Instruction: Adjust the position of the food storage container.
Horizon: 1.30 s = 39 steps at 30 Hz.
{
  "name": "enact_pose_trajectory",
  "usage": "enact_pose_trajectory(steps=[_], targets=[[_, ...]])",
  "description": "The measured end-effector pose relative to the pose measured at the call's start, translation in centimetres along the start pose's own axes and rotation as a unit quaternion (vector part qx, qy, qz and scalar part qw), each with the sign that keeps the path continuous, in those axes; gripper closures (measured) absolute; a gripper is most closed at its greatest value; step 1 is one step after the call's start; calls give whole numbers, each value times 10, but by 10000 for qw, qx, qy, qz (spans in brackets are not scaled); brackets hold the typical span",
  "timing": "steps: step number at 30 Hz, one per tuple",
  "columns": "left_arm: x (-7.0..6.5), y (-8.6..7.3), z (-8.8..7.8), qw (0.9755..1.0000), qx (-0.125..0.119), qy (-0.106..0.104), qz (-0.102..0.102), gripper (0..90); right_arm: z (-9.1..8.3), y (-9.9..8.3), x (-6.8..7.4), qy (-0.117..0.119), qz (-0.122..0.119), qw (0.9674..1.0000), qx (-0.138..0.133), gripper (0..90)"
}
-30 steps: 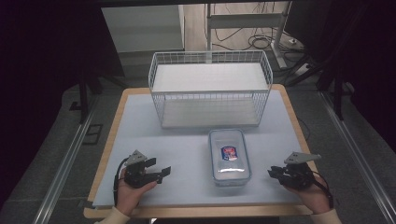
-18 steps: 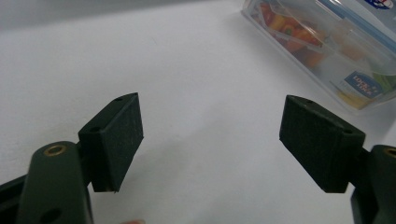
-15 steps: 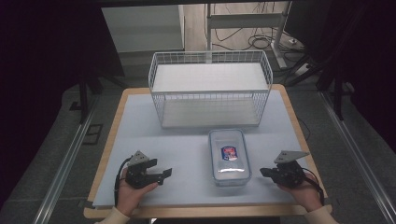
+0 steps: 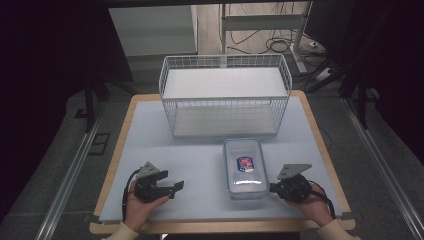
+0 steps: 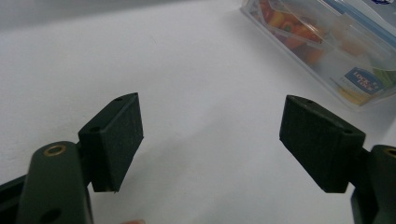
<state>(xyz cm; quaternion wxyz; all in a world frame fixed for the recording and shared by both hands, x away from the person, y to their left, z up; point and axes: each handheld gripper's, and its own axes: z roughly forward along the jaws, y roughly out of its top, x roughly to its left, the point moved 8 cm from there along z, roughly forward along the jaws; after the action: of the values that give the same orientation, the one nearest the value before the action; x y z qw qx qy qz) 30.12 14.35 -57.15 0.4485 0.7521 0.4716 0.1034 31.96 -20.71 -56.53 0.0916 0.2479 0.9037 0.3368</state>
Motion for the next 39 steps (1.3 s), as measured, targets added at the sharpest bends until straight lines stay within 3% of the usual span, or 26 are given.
enact_pose_trajectory(steps=[12, 22, 29, 34, 39], targets=[[0, 0, -1, 10000, -12, 7, -30, 212, 11, 13, 24, 324, -298, 9990, -55, 900], [1, 0, -1, 10000, -31, 3, -53, 212, 32, 31, 53, 620, -608, 9962, 2, 900], [1, 0, -1, 10000, -23, -9, -45, 212, 51, 50, 73, 658, -790, 9947, -78, 900], [2, 0, -2, 10000, -30, -10, -46, 212, 63, 60, 84, 697, -639, 9954, -165, 900], [3, 0, -3, 10000, -32, -11, -65, 212, 78, 75, 97, 622, -658, 9956, -242, 900]])
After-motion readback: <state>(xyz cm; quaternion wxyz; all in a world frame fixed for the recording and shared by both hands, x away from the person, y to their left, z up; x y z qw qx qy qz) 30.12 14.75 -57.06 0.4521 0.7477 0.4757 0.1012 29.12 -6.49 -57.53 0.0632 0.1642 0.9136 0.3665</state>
